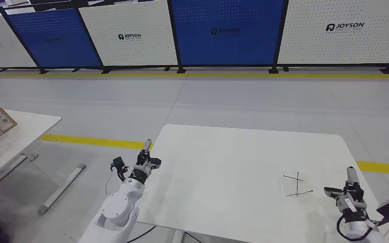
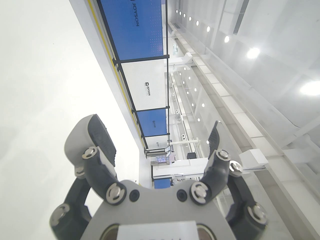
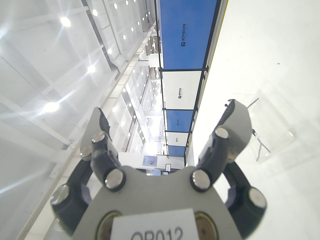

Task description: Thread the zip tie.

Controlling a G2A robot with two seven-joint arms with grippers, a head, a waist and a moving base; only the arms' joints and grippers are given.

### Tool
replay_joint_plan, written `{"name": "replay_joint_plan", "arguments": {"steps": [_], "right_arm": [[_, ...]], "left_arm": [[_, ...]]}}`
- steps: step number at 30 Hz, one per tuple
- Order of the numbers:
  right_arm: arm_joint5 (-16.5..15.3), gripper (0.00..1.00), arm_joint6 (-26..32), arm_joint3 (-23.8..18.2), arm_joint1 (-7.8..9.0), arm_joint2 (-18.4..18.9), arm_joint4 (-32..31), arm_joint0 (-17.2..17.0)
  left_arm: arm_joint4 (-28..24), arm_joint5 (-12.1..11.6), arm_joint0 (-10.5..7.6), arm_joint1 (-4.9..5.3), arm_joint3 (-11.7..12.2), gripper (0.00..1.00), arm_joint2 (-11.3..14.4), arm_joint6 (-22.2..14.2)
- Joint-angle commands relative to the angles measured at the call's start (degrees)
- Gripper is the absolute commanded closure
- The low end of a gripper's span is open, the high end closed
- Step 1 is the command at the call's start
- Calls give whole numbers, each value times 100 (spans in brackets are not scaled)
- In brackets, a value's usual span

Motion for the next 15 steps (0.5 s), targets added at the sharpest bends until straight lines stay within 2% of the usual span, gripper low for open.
{"name": "replay_joint_plan", "arguments": {"steps": [1, 2, 3, 4, 5, 6, 7, 8, 9, 10, 11, 12, 13, 14, 15], "right_arm": [[0, 22, 0, 0, 0, 0, 0, 0], [0, 22, 0, 0, 0, 0, 0, 0], [0, 22, 0, 0, 0, 0, 0, 0], [0, 0, 0, 0, 0, 0, 0, 0], [0, 22, 0, 0, 0, 0, 0, 0], [0, 22, 0, 0, 0, 0, 0, 0], [0, 22, 0, 0, 0, 0, 0, 0], [0, 0, 0, 0, 0, 0, 0, 0], [0, 22, 0, 0, 0, 0, 0, 0], [0, 22, 0, 0, 0, 0, 0, 0], [0, 0, 0, 0, 0, 0, 0, 0], [0, 0, 0, 0, 0, 0, 0, 0], [0, 22, 0, 0, 0, 0, 0, 0], [0, 22, 0, 0, 0, 0, 0, 0], [0, 0, 0, 0, 0, 0, 0, 0]], "left_arm": [[0, 0, 0, 0, 0, 0, 0, 0], [0, 0, 0, 0, 0, 22, 0, 0], [0, 0, 0, 0, 0, 22, 0, 0], [0, 0, 0, 0, 0, 0, 0, 0], [0, 0, 0, 0, 0, 22, 0, 0], [0, 0, 0, 0, 0, 22, 0, 0], [0, 0, 0, 0, 0, 0, 0, 0], [0, 0, 0, 0, 0, 0, 0, 0], [0, 0, 0, 0, 0, 0, 0, 0], [0, 0, 0, 0, 0, 22, 0, 0], [0, 0, 0, 0, 0, 0, 0, 0], [0, 0, 0, 0, 0, 0, 0, 0], [0, 0, 0, 0, 0, 0, 0, 0], [0, 0, 0, 0, 0, 22, 0, 0], [0, 0, 0, 0, 0, 0, 0, 0]]}}
